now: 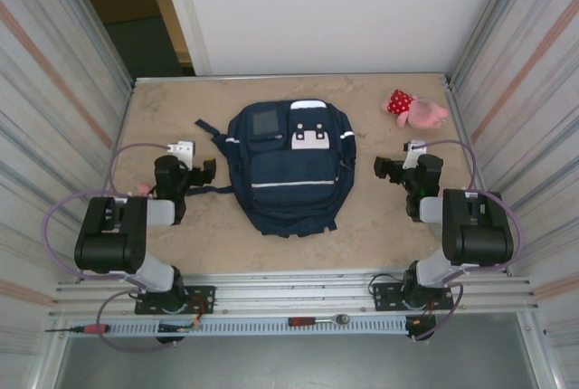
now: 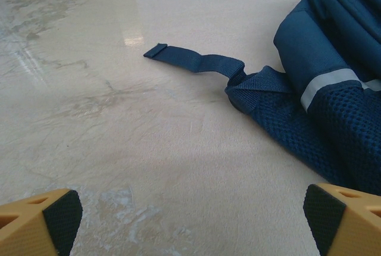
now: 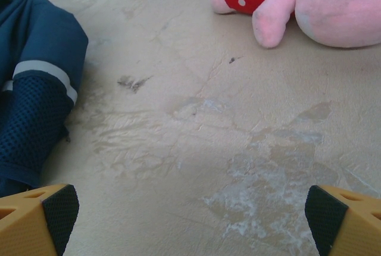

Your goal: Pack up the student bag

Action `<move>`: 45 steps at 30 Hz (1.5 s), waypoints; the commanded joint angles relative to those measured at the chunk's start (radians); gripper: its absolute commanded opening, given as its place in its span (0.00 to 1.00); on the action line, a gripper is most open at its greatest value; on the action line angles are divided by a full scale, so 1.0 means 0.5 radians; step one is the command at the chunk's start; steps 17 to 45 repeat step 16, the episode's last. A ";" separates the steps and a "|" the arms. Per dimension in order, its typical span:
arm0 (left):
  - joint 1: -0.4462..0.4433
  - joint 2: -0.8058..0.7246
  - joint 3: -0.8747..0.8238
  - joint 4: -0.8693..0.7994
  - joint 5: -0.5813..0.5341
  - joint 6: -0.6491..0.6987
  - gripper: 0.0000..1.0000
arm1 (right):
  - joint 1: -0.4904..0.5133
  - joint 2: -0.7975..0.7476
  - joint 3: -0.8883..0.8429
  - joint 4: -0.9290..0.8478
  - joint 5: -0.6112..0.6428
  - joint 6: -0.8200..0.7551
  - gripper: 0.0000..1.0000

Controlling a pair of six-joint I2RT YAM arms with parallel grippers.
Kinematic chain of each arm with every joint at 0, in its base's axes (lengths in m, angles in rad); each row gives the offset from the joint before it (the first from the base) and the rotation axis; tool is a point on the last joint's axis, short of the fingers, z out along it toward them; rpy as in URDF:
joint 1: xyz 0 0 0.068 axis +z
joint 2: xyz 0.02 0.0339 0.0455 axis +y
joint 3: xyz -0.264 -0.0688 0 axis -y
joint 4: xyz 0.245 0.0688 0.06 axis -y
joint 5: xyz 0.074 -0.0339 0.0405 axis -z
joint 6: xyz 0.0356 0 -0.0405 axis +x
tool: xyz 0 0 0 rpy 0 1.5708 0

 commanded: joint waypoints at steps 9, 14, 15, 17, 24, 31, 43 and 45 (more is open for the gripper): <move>0.000 -0.013 0.022 0.011 0.019 0.005 0.99 | 0.000 0.007 0.035 0.025 0.025 -0.017 0.99; 0.005 -0.015 0.023 0.009 0.027 0.001 0.99 | 0.000 0.007 0.033 0.025 0.024 -0.018 0.99; 0.003 -0.017 0.019 0.017 0.017 0.002 0.99 | 0.002 0.007 0.033 0.027 0.024 -0.018 0.99; 0.001 -0.016 0.019 0.018 0.019 0.004 0.99 | 0.001 0.007 0.035 0.025 0.024 -0.019 0.99; 0.001 -0.016 0.019 0.018 0.019 0.004 0.99 | 0.001 0.007 0.035 0.025 0.024 -0.019 0.99; 0.001 -0.016 0.019 0.018 0.019 0.004 0.99 | 0.001 0.007 0.035 0.025 0.024 -0.019 0.99; 0.001 -0.016 0.019 0.018 0.019 0.004 0.99 | 0.001 0.007 0.035 0.025 0.024 -0.019 0.99; 0.001 -0.016 0.019 0.018 0.019 0.004 0.99 | 0.001 0.007 0.035 0.025 0.024 -0.019 0.99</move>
